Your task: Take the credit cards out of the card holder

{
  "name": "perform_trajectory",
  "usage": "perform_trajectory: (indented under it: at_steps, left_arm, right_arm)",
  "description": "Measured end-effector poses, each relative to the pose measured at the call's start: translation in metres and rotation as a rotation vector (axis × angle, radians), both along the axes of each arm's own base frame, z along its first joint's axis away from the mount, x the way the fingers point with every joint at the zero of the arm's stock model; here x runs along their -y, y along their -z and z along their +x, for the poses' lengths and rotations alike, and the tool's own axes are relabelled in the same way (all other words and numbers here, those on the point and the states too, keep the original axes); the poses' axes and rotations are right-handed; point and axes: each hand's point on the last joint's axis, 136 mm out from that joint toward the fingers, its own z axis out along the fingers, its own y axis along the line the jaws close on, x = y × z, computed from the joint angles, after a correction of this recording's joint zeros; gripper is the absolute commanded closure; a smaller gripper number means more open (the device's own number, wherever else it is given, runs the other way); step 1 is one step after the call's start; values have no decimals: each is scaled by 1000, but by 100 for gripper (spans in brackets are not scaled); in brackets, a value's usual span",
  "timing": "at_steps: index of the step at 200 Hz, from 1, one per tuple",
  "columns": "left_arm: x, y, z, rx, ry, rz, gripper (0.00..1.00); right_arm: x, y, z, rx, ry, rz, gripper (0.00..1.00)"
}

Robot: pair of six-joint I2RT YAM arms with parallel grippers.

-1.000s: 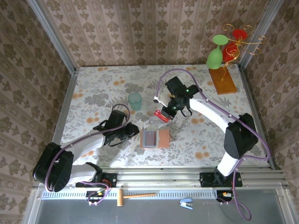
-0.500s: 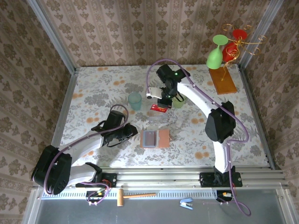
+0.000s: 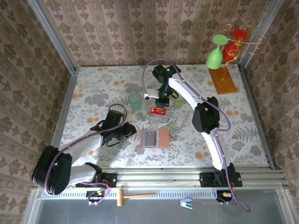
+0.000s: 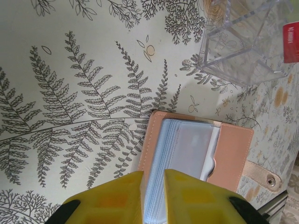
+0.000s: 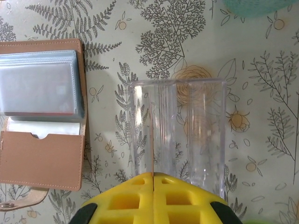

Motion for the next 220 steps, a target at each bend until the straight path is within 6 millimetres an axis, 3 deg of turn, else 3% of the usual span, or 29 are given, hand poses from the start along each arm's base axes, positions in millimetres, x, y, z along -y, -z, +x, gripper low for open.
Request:
perform_trajectory:
  at_steps: [136, 168, 220]
  left_arm:
    - [-7, 2, 3, -11, -24, 6, 81]
    - [-7, 2, 3, -12, -24, 6, 81]
    - [-7, 2, 3, -12, -24, 6, 81]
  right_arm:
    - [1, 44, -15, -154, -25, -47, 100]
    - [0, 46, -16, -166, -24, -42, 100]
    - [-1, 48, -15, -172, -15, -43, 82]
